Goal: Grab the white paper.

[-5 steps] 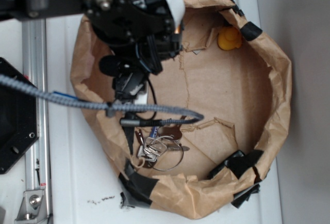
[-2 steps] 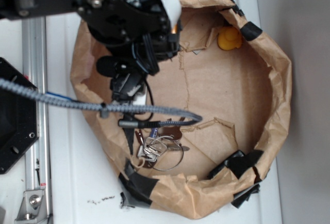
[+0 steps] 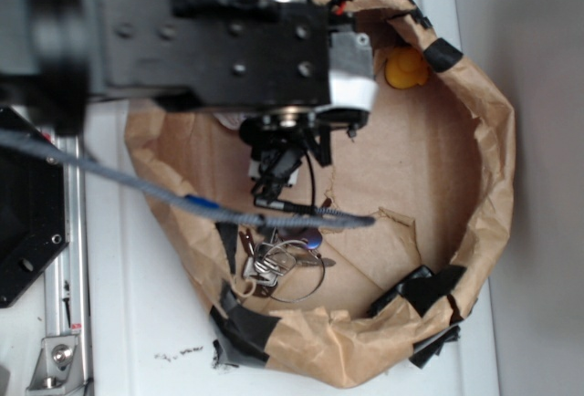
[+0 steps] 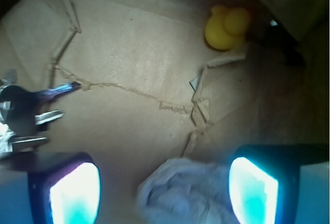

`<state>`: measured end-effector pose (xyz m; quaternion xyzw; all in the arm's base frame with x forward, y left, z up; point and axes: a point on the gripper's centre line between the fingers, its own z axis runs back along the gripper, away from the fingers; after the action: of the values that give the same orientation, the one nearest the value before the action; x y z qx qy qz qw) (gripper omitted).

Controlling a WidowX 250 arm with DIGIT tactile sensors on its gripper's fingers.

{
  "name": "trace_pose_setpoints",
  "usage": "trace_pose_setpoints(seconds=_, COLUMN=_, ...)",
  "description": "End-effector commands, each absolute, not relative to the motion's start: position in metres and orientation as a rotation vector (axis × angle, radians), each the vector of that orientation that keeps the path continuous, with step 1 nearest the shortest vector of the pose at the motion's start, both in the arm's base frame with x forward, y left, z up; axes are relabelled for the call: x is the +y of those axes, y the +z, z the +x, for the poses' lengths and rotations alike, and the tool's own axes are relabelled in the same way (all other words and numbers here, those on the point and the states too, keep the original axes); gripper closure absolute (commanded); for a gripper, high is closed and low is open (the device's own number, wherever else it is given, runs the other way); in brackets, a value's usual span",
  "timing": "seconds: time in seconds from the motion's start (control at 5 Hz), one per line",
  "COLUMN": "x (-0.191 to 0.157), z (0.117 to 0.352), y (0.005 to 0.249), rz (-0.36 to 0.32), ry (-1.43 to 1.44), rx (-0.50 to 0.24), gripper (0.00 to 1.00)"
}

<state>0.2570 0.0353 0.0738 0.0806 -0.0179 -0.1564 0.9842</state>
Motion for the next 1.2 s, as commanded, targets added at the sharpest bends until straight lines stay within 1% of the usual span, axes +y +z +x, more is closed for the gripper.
trace_pose_setpoints(seconds=0.0, x=0.04, z=0.234, y=0.065, rz=0.044, ry=-0.621, rx=-0.058, gripper=0.0)
trace_pose_setpoints(seconds=0.2, x=0.047, z=0.22, y=0.055, rz=0.03, ry=-0.693, rx=-0.055, gripper=0.0)
trace_pose_setpoints(seconds=0.6, x=0.046, z=0.218, y=0.05, rz=0.085, ry=-0.705, rx=-0.076, gripper=0.0)
trace_pose_setpoints(seconds=0.8, x=0.047, z=0.218, y=0.044, rz=0.111, ry=-0.719, rx=-0.072, gripper=0.0)
trace_pose_setpoints(seconds=1.0, x=0.048, z=0.216, y=0.028, rz=0.128, ry=-0.743, rx=-0.098, gripper=0.0)
